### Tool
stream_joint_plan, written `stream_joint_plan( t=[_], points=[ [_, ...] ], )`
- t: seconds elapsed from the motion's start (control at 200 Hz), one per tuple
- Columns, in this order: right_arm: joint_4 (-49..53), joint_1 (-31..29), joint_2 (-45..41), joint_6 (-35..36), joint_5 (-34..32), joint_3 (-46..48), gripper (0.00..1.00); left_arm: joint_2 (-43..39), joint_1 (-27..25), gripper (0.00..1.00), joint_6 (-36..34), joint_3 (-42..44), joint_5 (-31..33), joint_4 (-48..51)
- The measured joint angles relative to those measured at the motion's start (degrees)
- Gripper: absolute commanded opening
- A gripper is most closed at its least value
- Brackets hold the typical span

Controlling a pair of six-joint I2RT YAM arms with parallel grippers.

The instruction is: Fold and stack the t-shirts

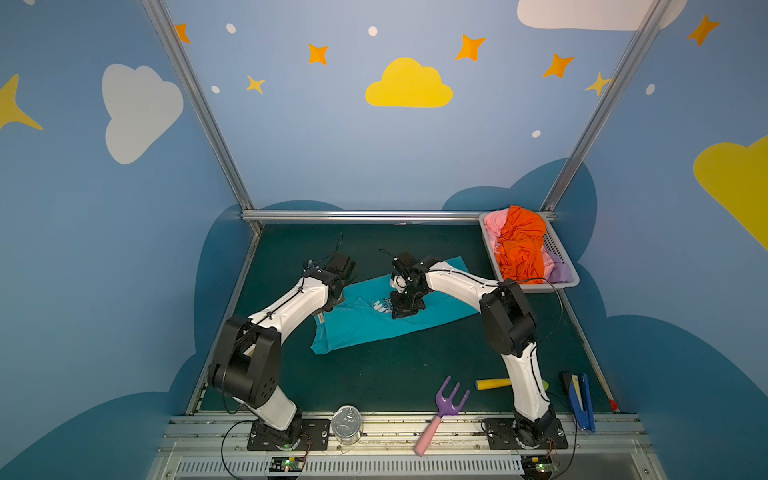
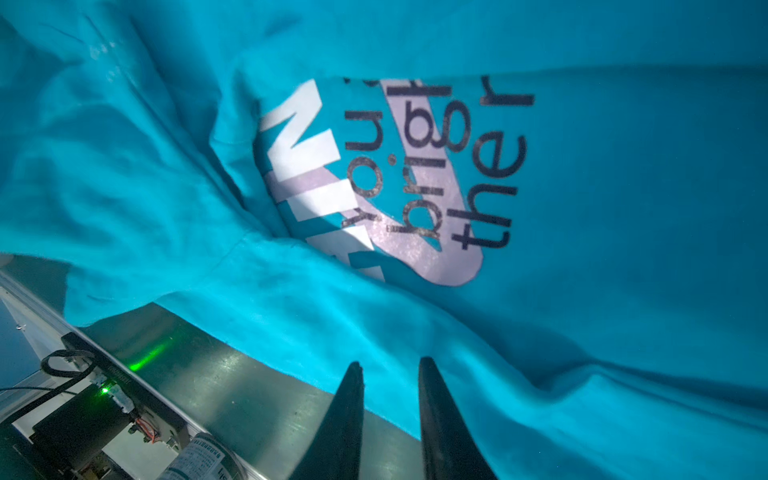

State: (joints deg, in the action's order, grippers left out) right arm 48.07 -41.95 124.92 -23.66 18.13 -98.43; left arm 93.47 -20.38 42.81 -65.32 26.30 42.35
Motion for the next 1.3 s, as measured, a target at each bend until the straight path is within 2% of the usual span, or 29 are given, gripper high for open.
stream_joint_plan(
  t=[0.21, 0.375, 0.441, 0.596, 0.721, 0.961, 1.302],
  points=[
    [0.02, 0.02, 0.0, -0.11, 0.0, 0.0, 0.25, 7.63, 0.17, 0.08, -0.72, -3.19, 2.19, -0.09],
    [0.02, 0.02, 0.0, -0.11, 0.17, 0.0, 0.25, 8.96, 0.39, 0.09, -1.42, -7.02, 2.54, 0.13],
    [0.04, 0.0, 0.0, -0.09, 0.35, -0.04, 0.26, 8.96, 0.39, 0.14, -1.64, -7.91, 2.49, 0.02],
    [0.42, 0.0, 0.0, 0.35, 0.63, -1.38, 0.38, 8.07, 0.52, 0.39, -1.66, -5.75, 0.09, -0.48],
    [0.59, -0.2, 0.0, 0.7, 0.85, -4.07, 0.39, 6.03, 1.09, 0.5, -1.46, -1.44, -3.61, -1.07],
    [1.25, -1.99, 1.99, 2.49, -0.02, -12.02, 0.36, 2.64, 2.8, 0.52, -0.57, 2.97, -10.08, -2.54],
    [3.23, -6.14, 14.4, 4.72, -1.77, -27.78, 0.37, 2.23, 3.96, 0.52, -0.15, 4.42, -14.97, -4.9]
  ],
)
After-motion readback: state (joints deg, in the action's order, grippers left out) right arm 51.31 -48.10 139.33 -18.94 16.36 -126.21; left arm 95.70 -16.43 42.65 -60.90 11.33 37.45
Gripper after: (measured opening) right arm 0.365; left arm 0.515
